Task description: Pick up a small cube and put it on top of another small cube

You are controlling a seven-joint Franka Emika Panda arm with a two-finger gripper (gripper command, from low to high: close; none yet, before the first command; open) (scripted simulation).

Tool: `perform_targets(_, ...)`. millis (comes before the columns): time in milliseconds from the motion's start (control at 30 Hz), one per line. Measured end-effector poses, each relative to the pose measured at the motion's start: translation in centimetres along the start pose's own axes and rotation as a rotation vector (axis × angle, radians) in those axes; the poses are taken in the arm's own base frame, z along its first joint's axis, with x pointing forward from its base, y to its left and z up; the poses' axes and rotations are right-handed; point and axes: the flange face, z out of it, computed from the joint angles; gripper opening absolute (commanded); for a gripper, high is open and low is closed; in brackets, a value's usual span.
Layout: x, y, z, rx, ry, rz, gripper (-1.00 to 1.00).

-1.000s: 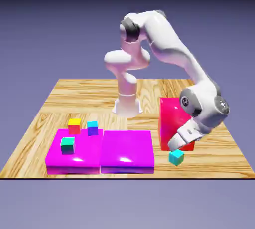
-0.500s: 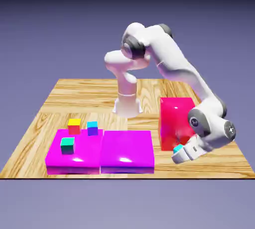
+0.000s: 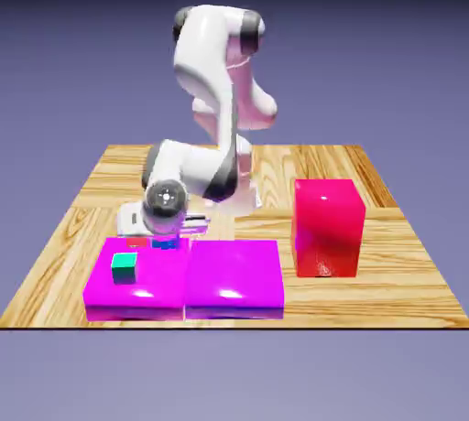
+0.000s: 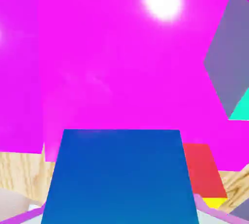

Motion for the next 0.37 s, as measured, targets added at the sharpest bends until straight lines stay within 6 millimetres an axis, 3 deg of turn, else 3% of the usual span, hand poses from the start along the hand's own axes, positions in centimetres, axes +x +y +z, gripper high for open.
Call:
perform_targets(67,-0.3,3.7,1.5,0.09,-0.064,0.084,-1.0)
perform_targets(133,-0.8,3.9,0.5,0.106,-0.043,0.058,-1.0)
perform_targets(267,0.0,2.3,6.7,0.106,-0.042,0.059,-1.0)
perform_targets(300,0.0,2.3,6.8,0.106,-0.042,0.058,1.0)
perform_targets(367,0.0,2.3,6.8,0.104,-0.041,0.059,1.0)
